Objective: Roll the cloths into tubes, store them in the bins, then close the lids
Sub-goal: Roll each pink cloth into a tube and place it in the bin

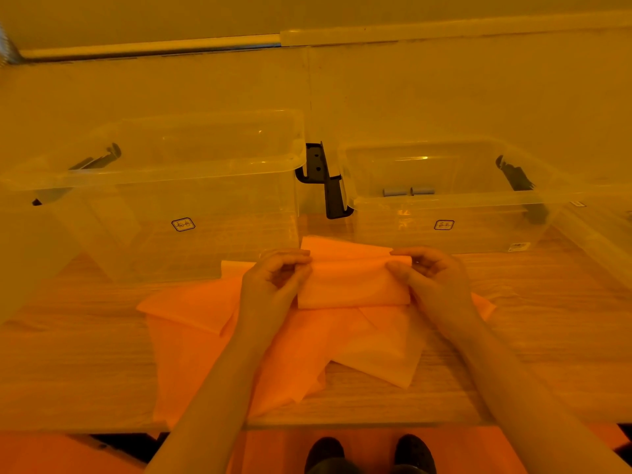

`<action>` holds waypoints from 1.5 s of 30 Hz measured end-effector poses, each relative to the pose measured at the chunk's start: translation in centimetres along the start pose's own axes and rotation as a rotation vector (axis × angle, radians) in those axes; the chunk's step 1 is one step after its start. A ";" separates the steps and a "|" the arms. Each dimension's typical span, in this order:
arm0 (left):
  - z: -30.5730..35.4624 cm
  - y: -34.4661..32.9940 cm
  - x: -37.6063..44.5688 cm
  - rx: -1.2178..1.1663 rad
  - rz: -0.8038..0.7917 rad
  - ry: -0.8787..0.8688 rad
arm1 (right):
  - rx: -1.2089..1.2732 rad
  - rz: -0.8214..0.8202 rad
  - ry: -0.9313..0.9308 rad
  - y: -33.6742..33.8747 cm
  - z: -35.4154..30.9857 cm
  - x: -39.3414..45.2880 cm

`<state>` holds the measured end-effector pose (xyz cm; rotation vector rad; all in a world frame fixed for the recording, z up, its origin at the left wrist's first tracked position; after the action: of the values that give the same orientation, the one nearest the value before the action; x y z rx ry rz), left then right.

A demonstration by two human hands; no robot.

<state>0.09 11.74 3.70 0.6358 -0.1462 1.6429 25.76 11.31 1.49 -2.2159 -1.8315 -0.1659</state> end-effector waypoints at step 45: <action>0.0 0.4 -0.2 0.086 0.042 0.032 | 0.073 -0.021 -0.008 -0.1 0.5 0.2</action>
<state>-0.23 11.46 3.70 0.6749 -0.0660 1.7060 25.63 11.65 1.04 -2.1511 -1.8356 -0.0926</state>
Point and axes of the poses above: each hand's wrist, its own x-axis towards the middle knuckle, its own y-axis out of the back of the hand, z = x × y, the point moved 10 cm from there along x, towards the middle knuckle, and after that the axes turned 6 degrees about x, right-handed, at the moved point
